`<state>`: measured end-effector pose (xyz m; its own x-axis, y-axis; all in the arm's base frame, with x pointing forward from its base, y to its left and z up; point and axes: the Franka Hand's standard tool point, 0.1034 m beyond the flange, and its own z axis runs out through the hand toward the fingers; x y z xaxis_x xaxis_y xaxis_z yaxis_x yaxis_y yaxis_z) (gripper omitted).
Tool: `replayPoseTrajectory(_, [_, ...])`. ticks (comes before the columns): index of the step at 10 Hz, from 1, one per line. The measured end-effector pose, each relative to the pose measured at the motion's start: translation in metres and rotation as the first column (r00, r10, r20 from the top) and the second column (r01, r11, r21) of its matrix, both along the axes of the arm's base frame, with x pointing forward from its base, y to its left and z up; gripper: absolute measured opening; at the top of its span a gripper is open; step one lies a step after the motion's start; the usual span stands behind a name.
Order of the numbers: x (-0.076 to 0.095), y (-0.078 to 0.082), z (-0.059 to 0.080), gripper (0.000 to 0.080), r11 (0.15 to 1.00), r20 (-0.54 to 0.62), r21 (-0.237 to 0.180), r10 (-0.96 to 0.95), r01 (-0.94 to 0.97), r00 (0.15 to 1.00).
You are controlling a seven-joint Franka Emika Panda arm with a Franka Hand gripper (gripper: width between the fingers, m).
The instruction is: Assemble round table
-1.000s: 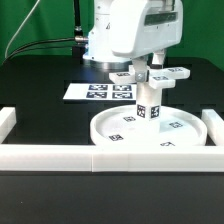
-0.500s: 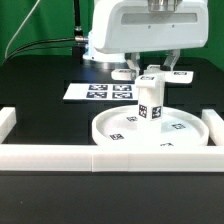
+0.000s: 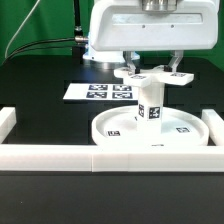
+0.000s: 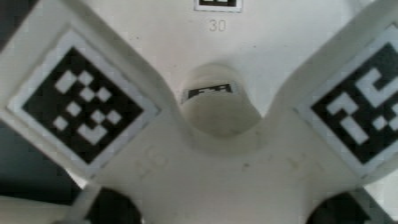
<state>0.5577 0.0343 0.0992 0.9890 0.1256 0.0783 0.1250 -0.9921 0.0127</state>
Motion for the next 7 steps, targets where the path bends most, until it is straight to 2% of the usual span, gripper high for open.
replayPoseTrajectory(1, [-0.0008, 0.0007, -0.0002, 0.0442, 0.984, -0.006, 0.029, -0.177, 0.178, 0.984])
replayPoseTrajectory(3, [-0.0022, 0.0048, 0.0000, 0.0442, 0.927, -0.011, 0.051, -0.373, 0.373, 0.928])
replayPoseTrajectory(5, [-0.0023, 0.0039, -0.0001, 0.0442, 0.795, -0.035, 0.079, -0.601, 0.602, 0.798])
replayPoseTrajectory(7, [-0.0022, 0.0038, 0.0002, 0.0442, 0.684, -0.046, 0.085, -0.724, 0.725, 0.688])
